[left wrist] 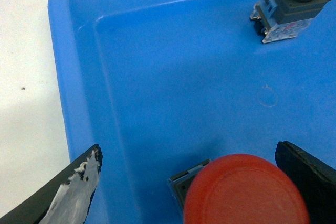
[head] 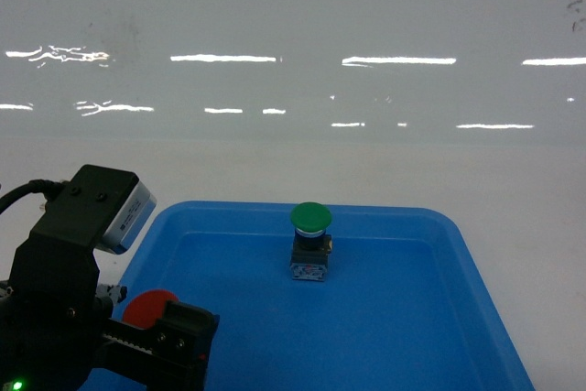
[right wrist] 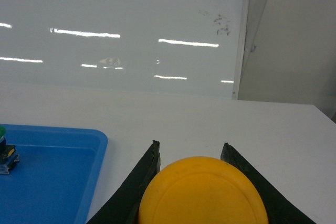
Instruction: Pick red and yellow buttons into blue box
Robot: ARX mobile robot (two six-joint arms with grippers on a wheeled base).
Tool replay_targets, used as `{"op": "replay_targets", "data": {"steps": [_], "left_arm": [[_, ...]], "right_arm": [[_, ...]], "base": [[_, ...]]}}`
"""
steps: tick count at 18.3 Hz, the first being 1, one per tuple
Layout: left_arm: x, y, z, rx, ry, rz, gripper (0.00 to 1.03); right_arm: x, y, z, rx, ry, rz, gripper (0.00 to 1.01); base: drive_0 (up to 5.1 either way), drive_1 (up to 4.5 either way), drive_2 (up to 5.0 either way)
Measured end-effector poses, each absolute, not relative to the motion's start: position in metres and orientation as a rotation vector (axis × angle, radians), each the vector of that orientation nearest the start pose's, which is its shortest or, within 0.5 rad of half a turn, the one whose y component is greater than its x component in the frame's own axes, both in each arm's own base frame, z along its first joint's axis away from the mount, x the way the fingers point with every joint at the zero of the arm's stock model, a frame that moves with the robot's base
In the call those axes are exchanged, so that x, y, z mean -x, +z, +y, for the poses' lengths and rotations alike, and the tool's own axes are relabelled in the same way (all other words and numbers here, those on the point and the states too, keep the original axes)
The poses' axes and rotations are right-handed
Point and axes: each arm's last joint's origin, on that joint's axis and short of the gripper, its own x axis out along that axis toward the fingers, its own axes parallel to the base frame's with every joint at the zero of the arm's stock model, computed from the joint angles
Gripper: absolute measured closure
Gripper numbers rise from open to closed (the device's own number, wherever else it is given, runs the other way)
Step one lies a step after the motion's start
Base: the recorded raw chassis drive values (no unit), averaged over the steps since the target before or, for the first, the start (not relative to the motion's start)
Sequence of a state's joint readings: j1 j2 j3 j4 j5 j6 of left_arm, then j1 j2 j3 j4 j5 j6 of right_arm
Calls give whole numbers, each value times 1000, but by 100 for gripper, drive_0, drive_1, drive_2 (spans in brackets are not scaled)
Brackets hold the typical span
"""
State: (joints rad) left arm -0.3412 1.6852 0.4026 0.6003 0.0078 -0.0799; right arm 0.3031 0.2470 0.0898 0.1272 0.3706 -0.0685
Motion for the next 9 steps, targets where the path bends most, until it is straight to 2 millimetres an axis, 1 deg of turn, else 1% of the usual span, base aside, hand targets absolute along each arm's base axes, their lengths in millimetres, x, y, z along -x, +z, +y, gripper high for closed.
{"op": "replay_targets", "data": {"steps": [5, 9], "left_arm": [[-252, 78, -82, -6, -315, 690, 5], [-253, 76, -83, 2, -311, 689, 5]], "right_arm": [[-108, 186, 23, 78, -67, 31, 69], [-108, 186, 23, 79, -67, 31, 69]], "base": [[0, 0, 0], [0, 0, 0]]}}
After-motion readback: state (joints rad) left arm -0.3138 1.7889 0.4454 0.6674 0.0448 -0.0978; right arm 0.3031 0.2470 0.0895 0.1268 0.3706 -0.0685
